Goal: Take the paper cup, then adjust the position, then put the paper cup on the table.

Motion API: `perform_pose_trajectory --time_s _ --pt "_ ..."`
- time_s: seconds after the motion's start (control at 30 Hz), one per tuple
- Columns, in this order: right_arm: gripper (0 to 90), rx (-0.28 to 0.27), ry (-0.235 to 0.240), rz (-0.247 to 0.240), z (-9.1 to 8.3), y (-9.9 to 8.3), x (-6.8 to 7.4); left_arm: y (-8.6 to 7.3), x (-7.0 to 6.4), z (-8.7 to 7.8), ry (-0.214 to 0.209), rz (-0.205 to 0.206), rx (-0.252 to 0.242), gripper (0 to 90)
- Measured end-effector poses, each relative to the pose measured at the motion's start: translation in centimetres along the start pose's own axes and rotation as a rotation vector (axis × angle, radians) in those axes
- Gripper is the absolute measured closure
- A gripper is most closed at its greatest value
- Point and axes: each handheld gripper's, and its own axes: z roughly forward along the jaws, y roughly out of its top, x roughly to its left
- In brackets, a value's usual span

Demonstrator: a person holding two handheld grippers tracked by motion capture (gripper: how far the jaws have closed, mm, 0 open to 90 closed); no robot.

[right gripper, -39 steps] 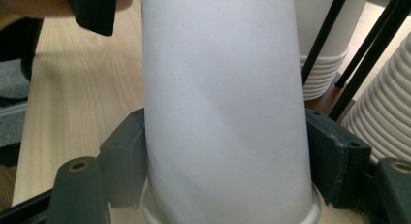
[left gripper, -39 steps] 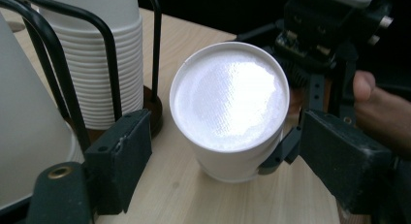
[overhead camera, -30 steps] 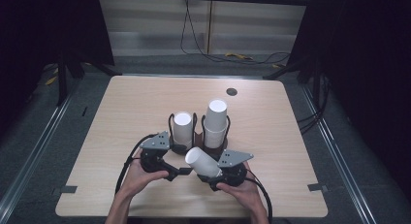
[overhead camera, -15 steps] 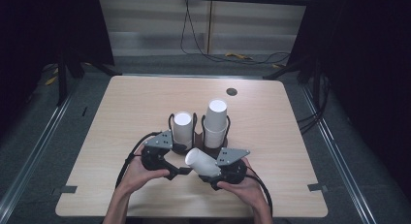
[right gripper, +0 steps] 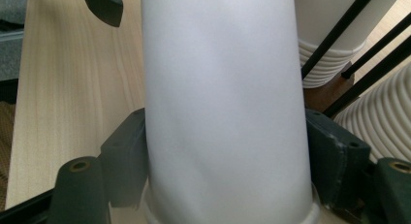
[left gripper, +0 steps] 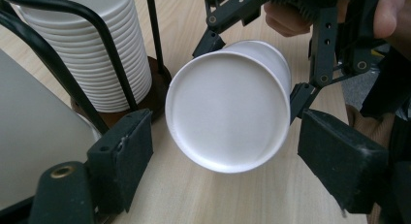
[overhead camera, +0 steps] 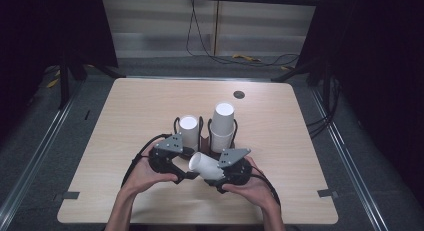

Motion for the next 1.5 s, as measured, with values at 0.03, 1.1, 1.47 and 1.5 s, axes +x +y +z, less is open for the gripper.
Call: perform_pose_trajectory --time_s 0.03,1.1,1.47,1.5 --pt "26.3 0.007 0.0 -0.004 0.0 0.1 0.0 0.0 0.0 0.1 0.001 -0.001 -0.003 20.1" --pt "27.2 0.242 0.063 -0.138 1.4 3.1 -0.8 0.2 0.4 1.1 -0.038 0.05 0.126 19.4" --pt "27.3 0.31 0.092 -0.171 2.1 3.8 -0.9 0.0 0.7 1.4 -0.021 0.064 0.156 21.1" --pt "27.3 0.321 0.092 -0.164 2.1 3.9 -0.9 0.0 0.7 1.5 -0.022 0.066 0.165 22.5"
